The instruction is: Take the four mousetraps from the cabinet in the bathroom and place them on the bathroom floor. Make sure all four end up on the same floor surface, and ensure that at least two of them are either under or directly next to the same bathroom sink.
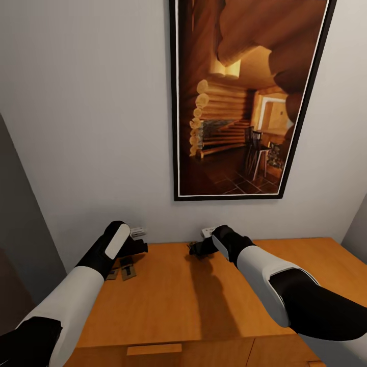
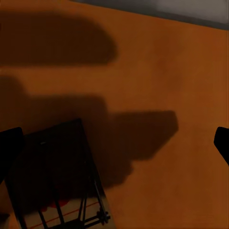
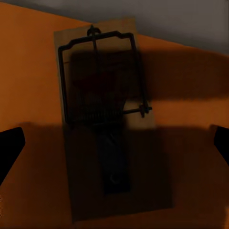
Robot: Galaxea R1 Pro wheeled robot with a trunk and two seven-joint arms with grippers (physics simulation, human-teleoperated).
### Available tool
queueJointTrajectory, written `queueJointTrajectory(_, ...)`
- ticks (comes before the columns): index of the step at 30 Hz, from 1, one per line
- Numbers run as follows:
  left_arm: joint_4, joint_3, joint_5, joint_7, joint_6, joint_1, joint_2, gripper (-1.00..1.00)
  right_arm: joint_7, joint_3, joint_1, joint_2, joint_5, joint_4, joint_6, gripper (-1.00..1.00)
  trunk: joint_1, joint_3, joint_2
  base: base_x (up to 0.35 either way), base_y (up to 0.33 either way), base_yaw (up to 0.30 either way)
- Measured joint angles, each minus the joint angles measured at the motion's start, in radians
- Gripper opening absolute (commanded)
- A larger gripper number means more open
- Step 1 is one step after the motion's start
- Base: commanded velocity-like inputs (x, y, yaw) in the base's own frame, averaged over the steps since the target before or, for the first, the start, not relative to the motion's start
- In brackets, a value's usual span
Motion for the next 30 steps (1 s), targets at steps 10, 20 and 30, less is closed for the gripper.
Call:
queueJointTrajectory(10, 0.0, 0.001, -0.004, 0.0, 0.0, 0.0, 0.0, 1.0, -0.001, 0.0, 0.0, 0.0, -0.001, 0.001, -0.001, 1.0, 0.0, 0.0, 0.0, 0.0, 0.0, 0.0)
queueJointTrajectory(20, 0.0, 0.0, -0.004, 0.0, 0.0, 0.0, 0.001, 1.0, -0.002, -0.001, 0.0, 0.0, -0.001, 0.001, -0.001, 1.0, 0.0, 0.0, 0.0, 0.0, 0.0, 0.0)
queueJointTrajectory(30, 0.0, 0.0, 0.002, 0.0, 0.0, 0.0, 0.002, 1.0, -0.004, 0.003, 0.007, 0.0, 0.004, -0.01, -0.001, 1.0, 0.0, 0.0, 0.0, 0.0, 0.0, 0.0)
